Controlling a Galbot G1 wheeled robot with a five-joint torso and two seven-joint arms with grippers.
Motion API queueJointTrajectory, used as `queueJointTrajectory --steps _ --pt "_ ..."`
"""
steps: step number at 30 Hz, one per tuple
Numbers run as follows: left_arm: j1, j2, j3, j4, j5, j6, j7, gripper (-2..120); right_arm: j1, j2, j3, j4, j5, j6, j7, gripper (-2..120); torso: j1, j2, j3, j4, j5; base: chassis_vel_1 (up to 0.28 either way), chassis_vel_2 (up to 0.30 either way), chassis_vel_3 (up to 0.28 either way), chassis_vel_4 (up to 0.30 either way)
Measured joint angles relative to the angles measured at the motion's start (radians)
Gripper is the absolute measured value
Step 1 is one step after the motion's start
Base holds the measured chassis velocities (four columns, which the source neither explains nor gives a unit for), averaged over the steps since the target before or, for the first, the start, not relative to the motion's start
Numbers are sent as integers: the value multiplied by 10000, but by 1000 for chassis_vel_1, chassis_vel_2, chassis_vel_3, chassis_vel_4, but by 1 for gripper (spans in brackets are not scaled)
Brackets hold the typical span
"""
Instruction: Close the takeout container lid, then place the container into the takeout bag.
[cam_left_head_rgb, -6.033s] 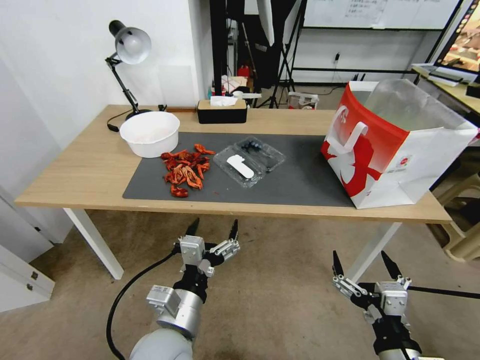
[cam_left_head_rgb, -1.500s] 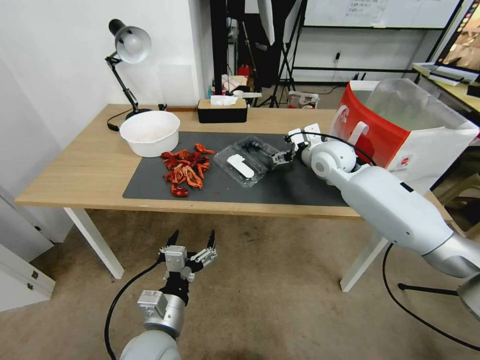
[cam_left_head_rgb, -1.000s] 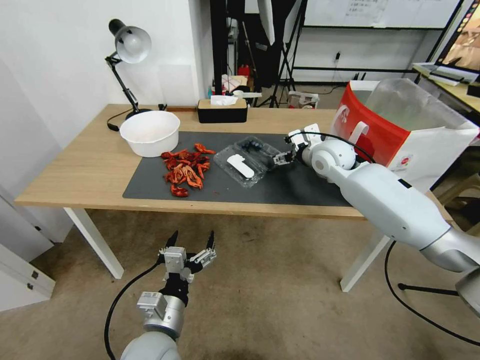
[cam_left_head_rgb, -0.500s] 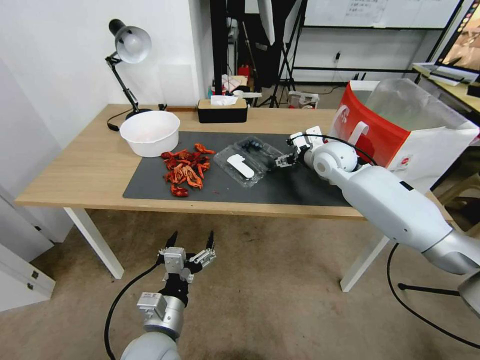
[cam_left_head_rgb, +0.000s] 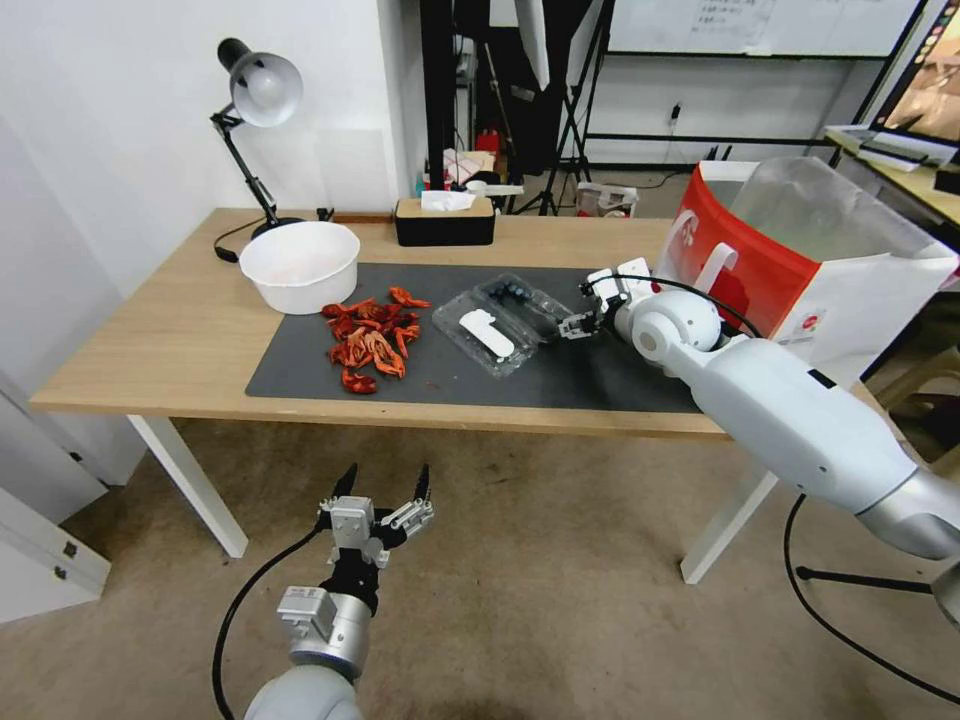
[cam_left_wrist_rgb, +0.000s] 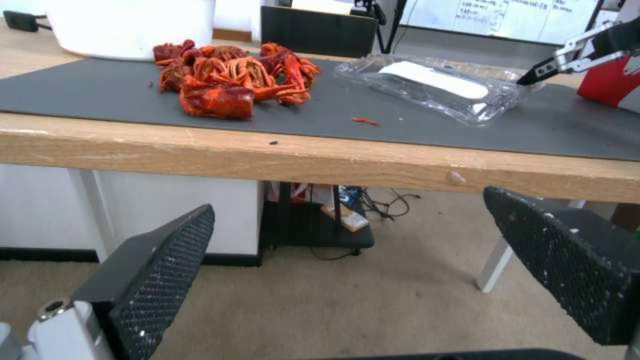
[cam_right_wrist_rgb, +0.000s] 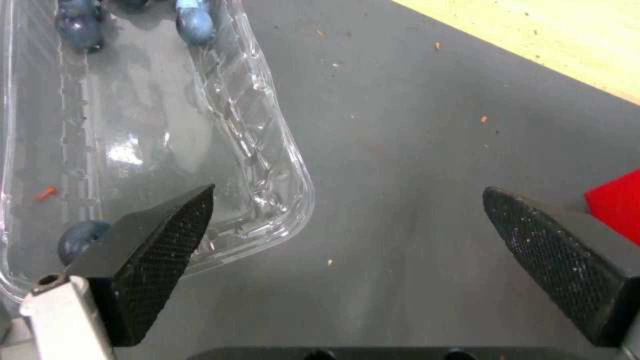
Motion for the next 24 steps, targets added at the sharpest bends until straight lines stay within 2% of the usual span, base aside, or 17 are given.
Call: queueJointTrajectory --steps 24 --pt "-19 36 -17 92 -9 -157 -25 100 -537 -502 12 1221 853 -1 1712 100 0 0 0 0 0 0 0 0 0"
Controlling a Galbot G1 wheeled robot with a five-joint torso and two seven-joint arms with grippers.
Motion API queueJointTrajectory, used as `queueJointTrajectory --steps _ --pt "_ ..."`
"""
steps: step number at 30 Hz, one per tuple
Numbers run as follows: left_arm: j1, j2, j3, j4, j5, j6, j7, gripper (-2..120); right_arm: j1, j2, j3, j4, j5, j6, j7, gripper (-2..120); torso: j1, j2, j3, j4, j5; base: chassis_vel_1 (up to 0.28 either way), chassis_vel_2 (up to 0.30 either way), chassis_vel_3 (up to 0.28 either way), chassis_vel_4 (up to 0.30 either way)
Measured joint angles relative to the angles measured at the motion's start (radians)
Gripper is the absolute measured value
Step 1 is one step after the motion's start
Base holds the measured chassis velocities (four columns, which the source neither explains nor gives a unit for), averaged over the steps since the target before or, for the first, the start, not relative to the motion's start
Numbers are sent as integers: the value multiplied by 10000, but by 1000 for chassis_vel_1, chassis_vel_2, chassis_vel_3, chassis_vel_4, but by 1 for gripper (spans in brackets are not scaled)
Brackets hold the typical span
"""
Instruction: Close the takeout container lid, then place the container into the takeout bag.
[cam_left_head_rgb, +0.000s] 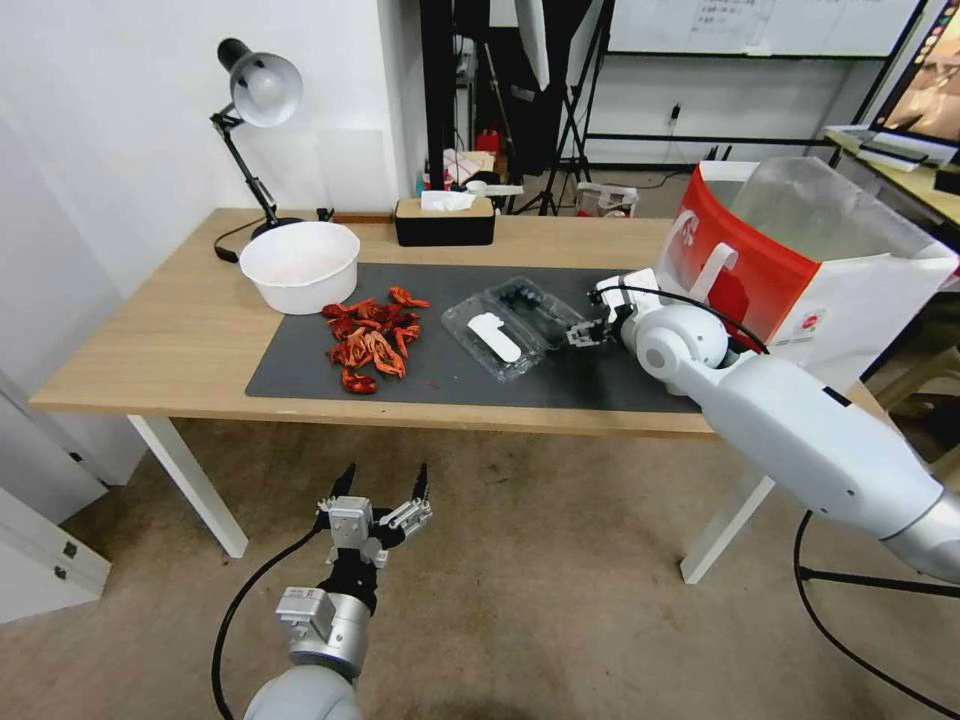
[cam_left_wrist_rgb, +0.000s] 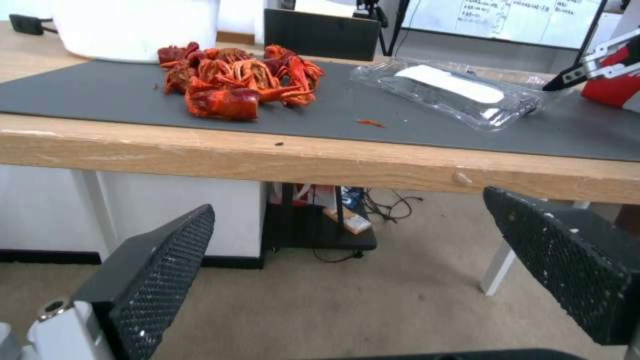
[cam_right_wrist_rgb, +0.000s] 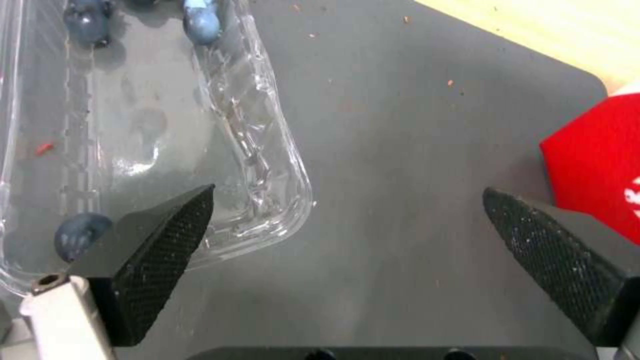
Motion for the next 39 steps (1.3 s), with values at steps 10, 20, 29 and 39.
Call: queueJointTrajectory --steps 10,20,29,39 --pt "-24 -8 15 43 0 -16 0 100 -288 -167 69 434 159 0 306 100 0 0 0 0 0 0 0 0 0" --pt "-40 -8 21 71 3 -49 0 100 -493 -136 116 707 362 0 646 100 0 0 0 0 0 0 0 0 0" --pt "-14 -10 10 103 7 -129 0 100 -528 72 90 798 531 0 913 100 0 0 0 0 -1 0 0 0 0" --pt "-4 -31 6 138 10 -186 0 100 -507 169 68 768 537 0 926 100 0 0 0 0 0 0 0 0 0"
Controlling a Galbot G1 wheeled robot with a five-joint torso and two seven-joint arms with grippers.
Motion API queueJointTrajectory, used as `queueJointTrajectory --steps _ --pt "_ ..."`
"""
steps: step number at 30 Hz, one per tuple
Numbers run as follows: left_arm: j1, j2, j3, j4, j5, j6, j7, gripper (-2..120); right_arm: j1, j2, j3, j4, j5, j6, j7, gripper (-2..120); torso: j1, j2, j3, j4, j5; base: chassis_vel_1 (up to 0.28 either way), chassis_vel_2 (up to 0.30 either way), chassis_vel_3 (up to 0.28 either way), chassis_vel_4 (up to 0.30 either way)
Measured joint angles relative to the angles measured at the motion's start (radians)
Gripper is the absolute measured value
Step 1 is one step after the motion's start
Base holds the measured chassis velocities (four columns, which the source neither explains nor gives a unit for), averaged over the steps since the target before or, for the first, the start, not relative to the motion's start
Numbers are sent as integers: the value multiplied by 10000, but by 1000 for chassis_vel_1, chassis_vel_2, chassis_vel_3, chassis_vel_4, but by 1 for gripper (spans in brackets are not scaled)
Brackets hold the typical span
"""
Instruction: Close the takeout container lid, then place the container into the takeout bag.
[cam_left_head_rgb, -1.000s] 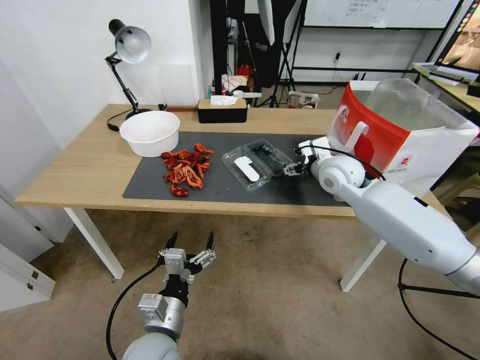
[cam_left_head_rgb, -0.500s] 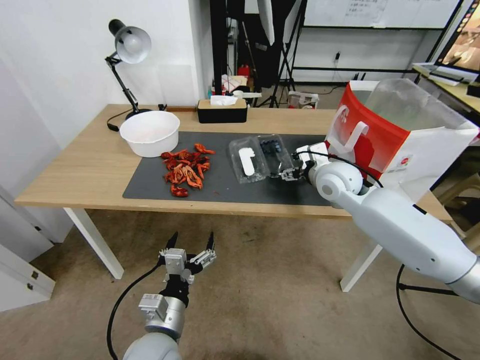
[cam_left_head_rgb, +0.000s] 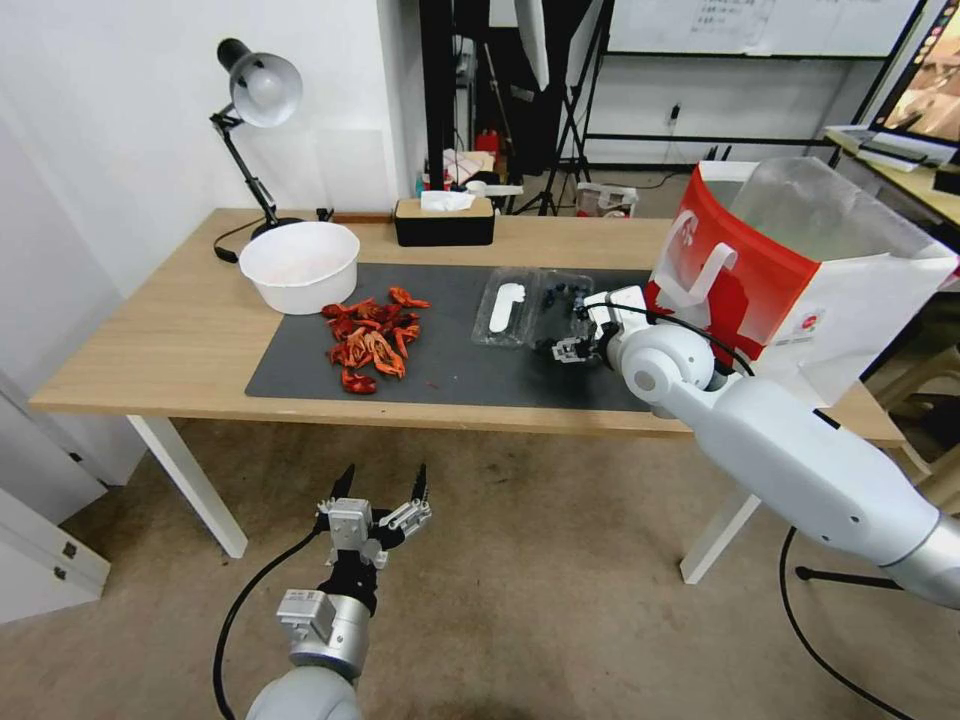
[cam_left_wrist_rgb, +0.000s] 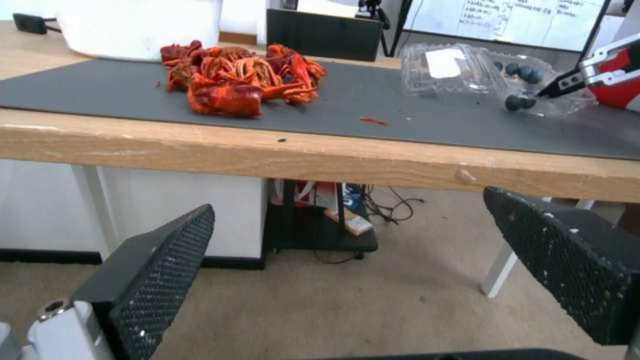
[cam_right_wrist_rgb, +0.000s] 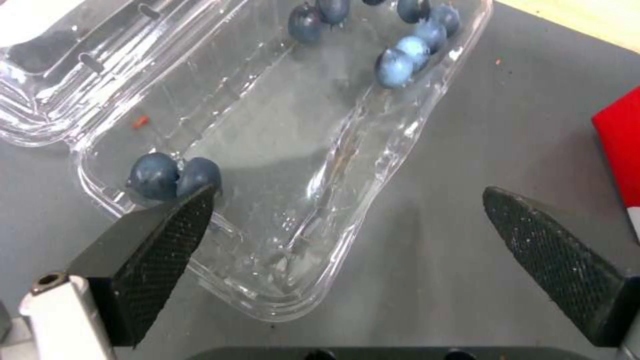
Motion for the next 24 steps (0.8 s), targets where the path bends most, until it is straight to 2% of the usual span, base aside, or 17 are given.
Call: queueJointTrajectory --steps 10,16,22,24 --pt "15 -6 2 0 14 -2 -3 100 -40 -31 68 33 -95 0 -12 100 0 0 0 0 1 0 0 0 0" --pt "42 -9 17 -17 46 -3 -12 100 -169 -197 499 287 -234 -1 -151 100 0 0 0 0 1 0 0 0 0" --pt "89 -3 30 -98 53 -7 -13 100 -595 -348 1535 937 -270 16 -340 100 0 0 0 0 1 0 0 0 0" --pt "107 -3 26 -143 53 -14 -8 100 -1159 -480 2270 1484 -180 278 -460 100 0 0 0 1 0 0 0 0 0"
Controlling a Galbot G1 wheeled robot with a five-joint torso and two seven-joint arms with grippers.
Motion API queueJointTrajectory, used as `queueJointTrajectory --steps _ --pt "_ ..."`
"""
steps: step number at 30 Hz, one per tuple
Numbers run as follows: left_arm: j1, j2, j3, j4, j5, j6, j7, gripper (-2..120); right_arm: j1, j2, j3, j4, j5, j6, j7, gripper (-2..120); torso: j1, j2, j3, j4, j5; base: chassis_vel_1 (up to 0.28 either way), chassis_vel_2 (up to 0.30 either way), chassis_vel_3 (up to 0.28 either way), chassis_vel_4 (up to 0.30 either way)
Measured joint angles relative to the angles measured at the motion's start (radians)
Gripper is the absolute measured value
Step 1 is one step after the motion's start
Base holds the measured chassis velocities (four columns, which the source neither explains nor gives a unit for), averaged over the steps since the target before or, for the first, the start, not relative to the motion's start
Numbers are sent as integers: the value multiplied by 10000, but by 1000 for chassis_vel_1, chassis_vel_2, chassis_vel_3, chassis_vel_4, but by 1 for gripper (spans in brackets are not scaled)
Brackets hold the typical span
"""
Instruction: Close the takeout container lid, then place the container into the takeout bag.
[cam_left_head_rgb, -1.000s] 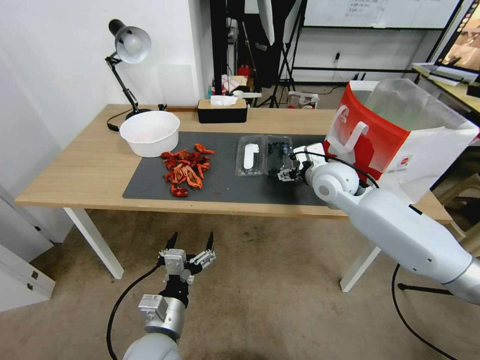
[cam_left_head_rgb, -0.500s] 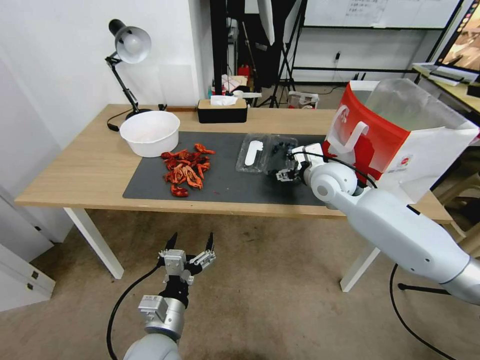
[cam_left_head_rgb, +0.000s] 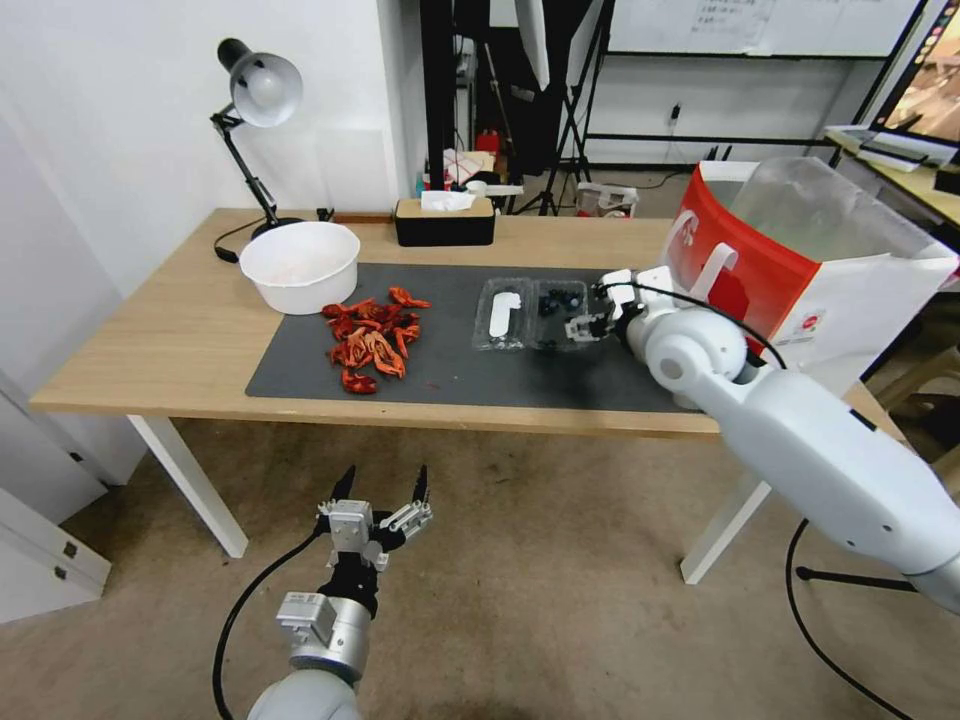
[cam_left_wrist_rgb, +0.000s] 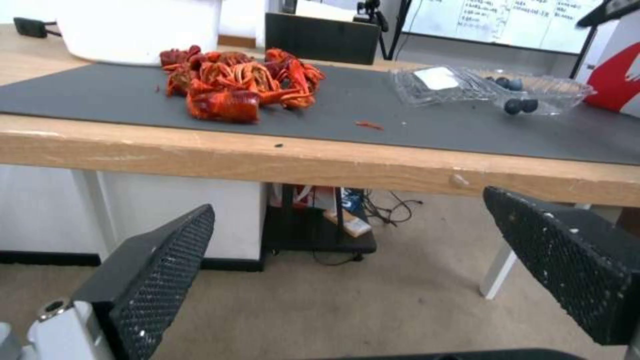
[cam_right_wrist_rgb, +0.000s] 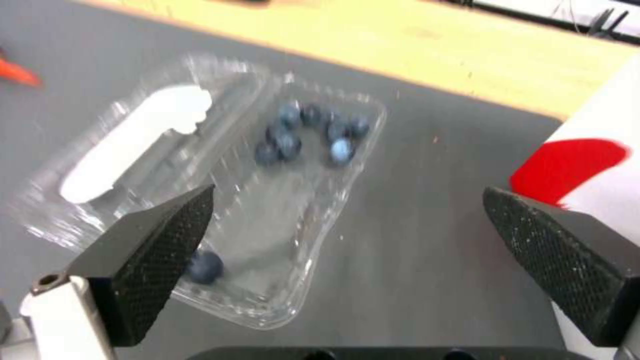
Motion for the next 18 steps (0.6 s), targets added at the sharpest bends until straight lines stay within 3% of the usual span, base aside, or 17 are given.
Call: queueJointTrajectory --steps 5,9,10,15,18 --pt "35 1 3 -48 0 -6 25 100 -1005 -335 908 898 -104 1072 -295 100 0 1 -1 -3 -3 0 0 0 0" --pt "55 5 34 -93 0 -9 54 100 -3139 -568 2499 1935 -1007 3144 -938 100 0 0 -1 1 0 0 0 0 0" --pt "55 5 34 -93 0 -9 54 100 -3139 -568 2499 1935 -1007 3144 -938 100 0 0 -1 1 0 0 0 0 0" --pt "48 41 105 -121 -12 -1 70 100 -6221 -408 4452 2636 -2650 5007 -2141 100 -1 0 -1 -3 4 0 0 0 0" --pt "47 42 133 -122 -11 6 70 100 -6930 -279 4942 2766 -3097 5455 -2439 100 -1 1 -2 0 -1 0 0 0 0"
